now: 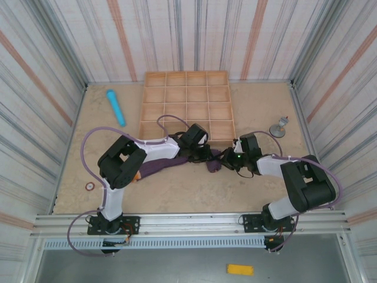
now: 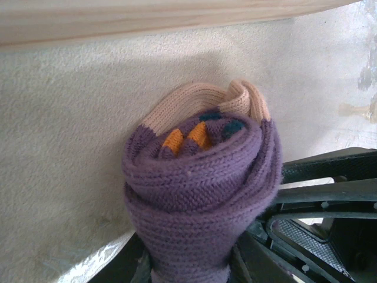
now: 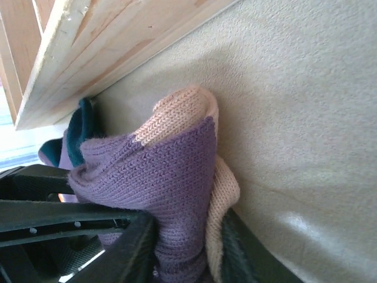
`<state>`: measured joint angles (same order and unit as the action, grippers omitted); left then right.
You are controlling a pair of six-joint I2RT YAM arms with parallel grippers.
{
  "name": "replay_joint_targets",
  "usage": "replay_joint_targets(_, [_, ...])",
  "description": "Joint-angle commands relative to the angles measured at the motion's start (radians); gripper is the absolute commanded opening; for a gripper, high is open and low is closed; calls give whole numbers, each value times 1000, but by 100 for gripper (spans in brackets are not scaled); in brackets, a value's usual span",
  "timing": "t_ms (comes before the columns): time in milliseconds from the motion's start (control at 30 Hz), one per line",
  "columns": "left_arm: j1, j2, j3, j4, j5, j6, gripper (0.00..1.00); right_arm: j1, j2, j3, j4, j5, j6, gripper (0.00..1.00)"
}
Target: Roll the socks
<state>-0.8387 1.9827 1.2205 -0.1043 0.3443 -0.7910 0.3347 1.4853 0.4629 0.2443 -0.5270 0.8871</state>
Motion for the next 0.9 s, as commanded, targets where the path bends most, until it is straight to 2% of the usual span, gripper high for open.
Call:
replay_joint_targets(0, [-11,47,-30,-58,-30,-13,20,37,38,-48,-106,17,19,24])
replay_joint_targets(67, [-11,42,-36,-57,-36,-25,25,40,23,-46,-116,19,19,15])
replay_joint_targets(200, [-11,26,-53,-46,-28,-54,41,39,-22,-40,-160,41,13,0])
replay_joint_targets(233, [-11,20,-58,-44,-26,-61,47,38,-34,-37,-168,44,11,0])
replay_joint_targets(267, [-11,8,-66,-41,-24,-71,60,35,-50,-32,-178,46,8,0])
replay_joint_targets(300, [-11,-6,-77,-27,-18,-78,69,34,-64,-27,-190,49,6,0])
replay_joint_targets(367, [-8,-34,-97,0,-8,-92,81,33,-92,-12,-223,54,-6,0])
replay_joint_targets(567, [-5,-141,-98,-19,-28,-72,87,14,-181,48,-328,60,-33,0])
replay_joint_targets(867, [29,-264,-79,-118,-45,10,86,-49,-246,193,-491,43,-104,0])
